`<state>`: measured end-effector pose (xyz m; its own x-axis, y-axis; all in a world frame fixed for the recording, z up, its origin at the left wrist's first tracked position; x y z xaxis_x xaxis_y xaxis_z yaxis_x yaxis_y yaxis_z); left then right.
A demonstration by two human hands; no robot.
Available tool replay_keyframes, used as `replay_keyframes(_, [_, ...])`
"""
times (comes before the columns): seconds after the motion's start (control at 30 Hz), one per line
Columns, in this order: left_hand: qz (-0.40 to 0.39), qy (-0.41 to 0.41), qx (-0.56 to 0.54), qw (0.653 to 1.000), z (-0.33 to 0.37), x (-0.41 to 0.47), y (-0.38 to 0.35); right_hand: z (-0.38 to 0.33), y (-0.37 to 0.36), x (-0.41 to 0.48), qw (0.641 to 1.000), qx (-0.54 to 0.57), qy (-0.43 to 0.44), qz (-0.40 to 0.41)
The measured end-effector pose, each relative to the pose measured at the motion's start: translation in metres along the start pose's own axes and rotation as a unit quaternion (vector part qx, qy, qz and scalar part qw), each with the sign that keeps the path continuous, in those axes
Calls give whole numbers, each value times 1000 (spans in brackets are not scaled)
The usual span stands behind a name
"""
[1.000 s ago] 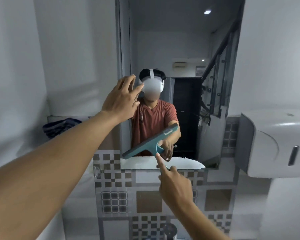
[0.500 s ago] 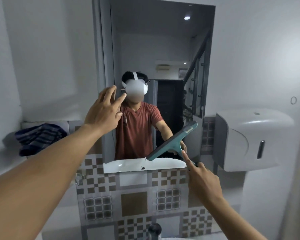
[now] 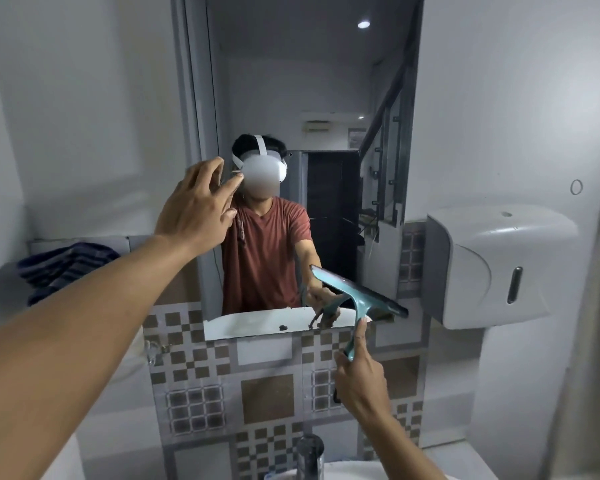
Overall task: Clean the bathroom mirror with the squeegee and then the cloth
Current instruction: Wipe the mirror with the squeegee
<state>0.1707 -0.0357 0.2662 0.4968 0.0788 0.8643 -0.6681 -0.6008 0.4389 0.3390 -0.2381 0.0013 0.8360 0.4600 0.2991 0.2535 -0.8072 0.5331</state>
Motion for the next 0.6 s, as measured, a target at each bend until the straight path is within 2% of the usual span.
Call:
replay_keyframes(0.17, [-14, 7, -2, 1000, -6, 2, 2, -33, -28, -24, 989, 145, -23, -7])
replay_keyframes(0.27, [-24, 15, -4, 1000, -7, 1, 0, -49, -55, -39, 981, 190, -43, -24])
replay_keyframes(0.6, [-17, -7, 2, 1000, -8, -10, -7, -68, -103, -65, 977, 201, -8, -72])
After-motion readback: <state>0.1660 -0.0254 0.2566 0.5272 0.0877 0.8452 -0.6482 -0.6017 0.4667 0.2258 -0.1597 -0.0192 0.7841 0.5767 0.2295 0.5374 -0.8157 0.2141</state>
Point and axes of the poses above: each hand's wrist, its own x-axis towards the middle knuckle, its own y-axis out of the back of the hand, z = x × y, the point moved 3 cm from there along x, towards the middle knuckle, and after that the axes turned 4 degrees about z, right-handed, at the moved point
